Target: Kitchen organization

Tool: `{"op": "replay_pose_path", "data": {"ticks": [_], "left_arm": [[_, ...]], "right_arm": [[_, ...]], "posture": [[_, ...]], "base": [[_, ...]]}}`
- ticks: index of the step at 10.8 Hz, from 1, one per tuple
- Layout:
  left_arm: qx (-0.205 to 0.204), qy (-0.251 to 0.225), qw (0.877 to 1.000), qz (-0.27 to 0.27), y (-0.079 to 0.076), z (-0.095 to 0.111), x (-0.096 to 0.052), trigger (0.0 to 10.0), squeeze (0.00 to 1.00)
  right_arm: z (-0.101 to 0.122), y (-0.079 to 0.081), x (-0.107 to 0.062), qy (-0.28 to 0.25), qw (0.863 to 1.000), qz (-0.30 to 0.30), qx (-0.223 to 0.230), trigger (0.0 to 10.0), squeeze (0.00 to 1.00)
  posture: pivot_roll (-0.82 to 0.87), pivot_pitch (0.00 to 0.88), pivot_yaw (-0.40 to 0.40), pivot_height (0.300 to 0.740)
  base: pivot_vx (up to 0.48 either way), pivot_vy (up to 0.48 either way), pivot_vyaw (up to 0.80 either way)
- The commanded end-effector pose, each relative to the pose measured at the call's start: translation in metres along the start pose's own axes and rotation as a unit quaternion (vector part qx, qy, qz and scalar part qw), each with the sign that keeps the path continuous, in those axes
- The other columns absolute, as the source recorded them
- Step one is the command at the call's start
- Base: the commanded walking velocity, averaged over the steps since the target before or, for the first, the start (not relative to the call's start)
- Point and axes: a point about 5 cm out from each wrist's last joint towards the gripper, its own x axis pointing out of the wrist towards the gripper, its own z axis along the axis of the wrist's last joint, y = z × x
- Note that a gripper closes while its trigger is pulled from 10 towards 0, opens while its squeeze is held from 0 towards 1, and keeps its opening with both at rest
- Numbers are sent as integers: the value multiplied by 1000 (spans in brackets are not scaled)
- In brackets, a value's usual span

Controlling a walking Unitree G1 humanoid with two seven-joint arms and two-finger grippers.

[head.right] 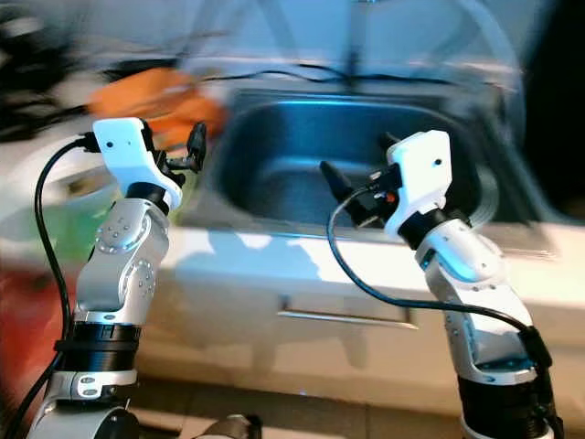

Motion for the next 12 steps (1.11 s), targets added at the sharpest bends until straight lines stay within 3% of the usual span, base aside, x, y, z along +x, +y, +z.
{"op": "replay_pose_path", "data": {"ticks": [1,7,12], "left_arm": [[2,-9,1000,-6,-2,5,2,10000,0],[18,-20,999,-31,-7,9,5,10000,0],[-2,11,999,-52,-13,-1,4,10000,0]], "right_arm": [[-1,0,-2,-2,1000,-1,-4,10000,0],[-4,-4,-4,1,1000,-21,-15,10000,0],[-6,2,-4,6,1000,-1,-18,10000,0]], "posture": [[28,34,59,740],[22,33,61,740],[26,23,60,740]], "base": [[0,0,800],[0,0,0],[0,0,0]]}}
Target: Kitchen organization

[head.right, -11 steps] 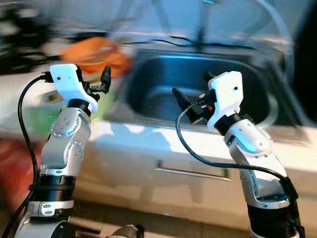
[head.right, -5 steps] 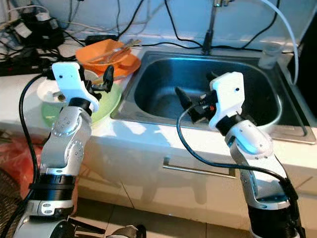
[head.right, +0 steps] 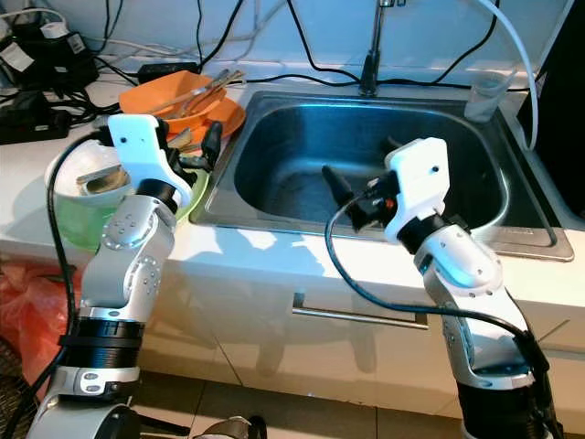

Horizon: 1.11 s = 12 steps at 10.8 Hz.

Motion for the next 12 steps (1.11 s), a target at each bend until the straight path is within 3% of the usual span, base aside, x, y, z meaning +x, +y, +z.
{"op": "replay_pose_path", "data": {"ticks": [1,4,6,7,9,12], "left_arm": [[-11,9,1000,-1,0,-1,1,10000,0],[-40,22,998,-39,-15,-4,0,10000,0],[-30,15,998,-54,-22,-2,-4,10000,0],[-24,11,998,-56,-23,0,-4,10000,0],[-56,28,997,-41,-19,0,-3,10000,0],[-59,26,997,-50,-24,5,-5,10000,0]], "right_arm": [[1,1,-1,-1,1000,8,-9,10000,0],[0,-4,-3,9,1000,1,-17,10000,0],[-1,-3,-3,13,1000,3,-23,10000,0],[-2,-3,-4,14,1000,4,-21,10000,0],[-2,-2,-5,15,1000,7,-23,10000,0],[-2,-1,-4,16,999,10,-26,10000,0]], "posture": [[24,24,59,740],[17,26,55,740],[19,27,55,740],[20,28,55,740],[17,27,56,740],[21,27,55,740]], "base": [[0,0,0],[0,0,0],[0,0,0],[0,0,0],[0,0,0],[0,0,0]]}}
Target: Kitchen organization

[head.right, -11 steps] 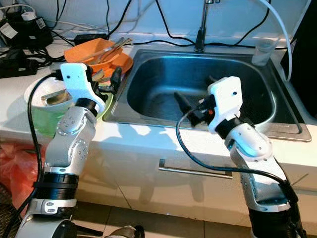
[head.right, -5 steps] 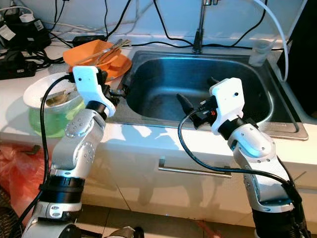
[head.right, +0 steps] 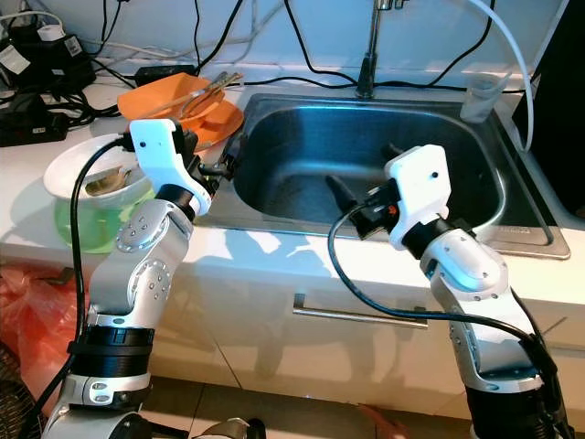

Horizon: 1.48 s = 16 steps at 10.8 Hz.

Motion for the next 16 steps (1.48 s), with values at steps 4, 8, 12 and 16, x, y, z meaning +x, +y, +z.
{"op": "replay_pose_path", "data": {"ticks": [4,8,12,16], "left_arm": [[-9,6,1000,-1,-3,7,-1,10000,0],[-14,11,1000,-7,-7,8,-2,10000,0],[-28,28,999,-6,-8,11,1,10000,0],[-8,17,999,-35,-18,18,1,10000,0]], "right_arm": [[0,4,0,1,1000,16,-8,10000,0],[-1,6,-1,1,1000,19,-6,10000,0],[0,6,-2,6,999,29,-12,10000,0],[-3,7,-2,14,999,33,-11,10000,0]], "posture": [[25,26,56,740],[26,28,60,740],[25,31,62,740],[28,31,63,740]], "base": [[0,0,0],[0,0,0],[0,0,0],[0,0,0]]}}
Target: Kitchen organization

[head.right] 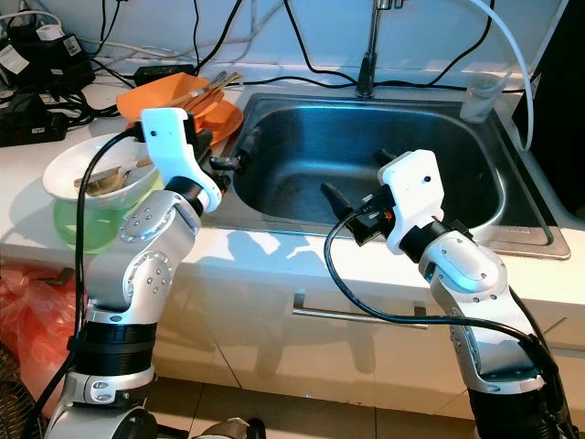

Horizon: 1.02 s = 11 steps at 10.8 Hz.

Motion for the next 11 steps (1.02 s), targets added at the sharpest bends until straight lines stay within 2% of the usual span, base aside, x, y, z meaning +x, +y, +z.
{"op": "replay_pose_path", "data": {"ticks": [1,5,6,7,9,10,11], "left_arm": [[9,-13,1000,-10,-2,9,-1,10000,0],[22,-23,998,-45,-12,16,-2,10000,0],[32,-31,998,-34,-10,19,-3,10000,0],[27,-45,999,13,3,22,-4,10000,0],[14,-49,997,63,20,20,-8,10000,0],[-4,-25,995,101,33,7,-10,10000,0],[-13,-17,994,110,37,0,-11,10000,0]], "right_arm": [[-1,5,0,3,1000,10,1,10000,0],[-3,6,-1,11,1000,18,4,10000,0],[-3,6,0,12,1000,20,5,10000,0],[-3,5,-1,15,1000,23,4,10000,0],[-3,5,-2,18,999,34,8,10000,0],[-2,9,-3,18,999,50,10,10000,0],[-3,12,-3,18,998,59,6,10000,0]], "posture": [[29,31,63,740],[35,30,55,740],[36,30,53,740],[34,29,48,740],[34,28,42,740],[31,27,34,740],[30,27,29,740]], "base": [[0,0,0],[0,0,0],[0,0,0],[0,0,0],[0,0,0],[0,0,0],[0,0,0]]}}
